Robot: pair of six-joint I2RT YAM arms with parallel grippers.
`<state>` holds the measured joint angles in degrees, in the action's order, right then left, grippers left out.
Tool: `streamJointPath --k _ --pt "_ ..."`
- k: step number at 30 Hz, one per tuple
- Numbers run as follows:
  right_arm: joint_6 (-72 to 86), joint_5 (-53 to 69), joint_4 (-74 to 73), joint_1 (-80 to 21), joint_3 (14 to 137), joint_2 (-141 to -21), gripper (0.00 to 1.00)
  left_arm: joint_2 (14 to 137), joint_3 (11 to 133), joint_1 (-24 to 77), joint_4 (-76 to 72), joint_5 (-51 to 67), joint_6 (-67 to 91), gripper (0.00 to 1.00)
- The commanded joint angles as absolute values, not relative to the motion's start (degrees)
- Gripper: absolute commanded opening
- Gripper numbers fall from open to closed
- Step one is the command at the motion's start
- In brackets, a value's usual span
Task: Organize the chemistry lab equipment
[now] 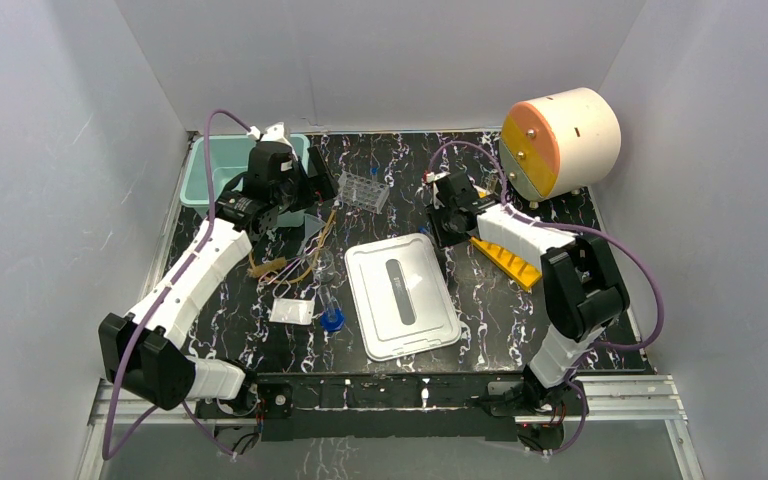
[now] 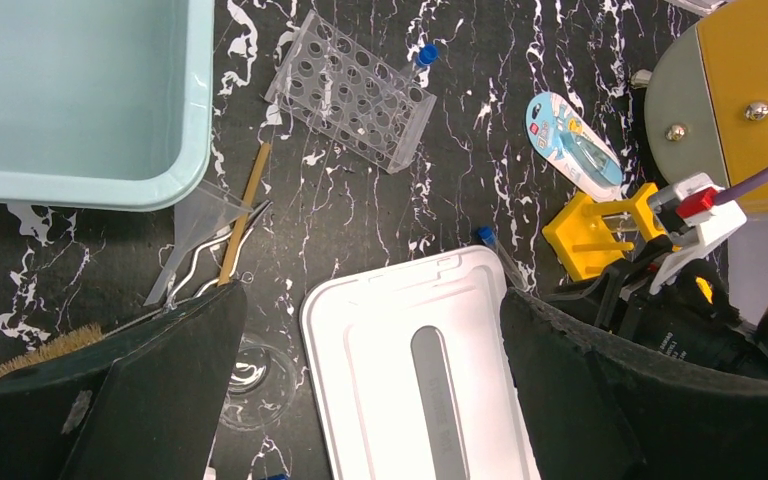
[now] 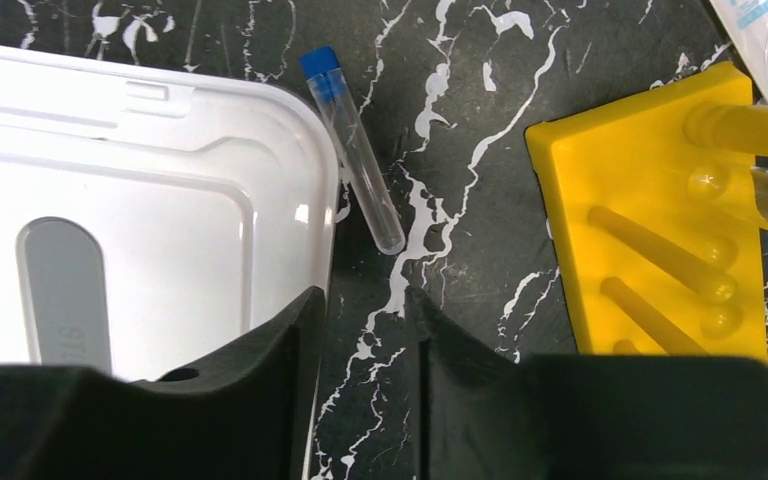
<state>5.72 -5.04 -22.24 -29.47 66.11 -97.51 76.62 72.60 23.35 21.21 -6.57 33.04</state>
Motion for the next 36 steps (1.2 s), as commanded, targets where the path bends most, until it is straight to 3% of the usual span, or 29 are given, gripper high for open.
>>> streamJointPath --k 1,36 --pt "5.0 -7.6 -20.5 -29.3 67.2 -99.0 0.46 77.0 73.4 23.0 20.1 -5.8 33.0 0.98" --pt "0.1 -8.5 -15.5 -28.5 78.3 -115.6 0.37 77.3 73.1 23.1 20.6 -5.2 32.7 0.98"
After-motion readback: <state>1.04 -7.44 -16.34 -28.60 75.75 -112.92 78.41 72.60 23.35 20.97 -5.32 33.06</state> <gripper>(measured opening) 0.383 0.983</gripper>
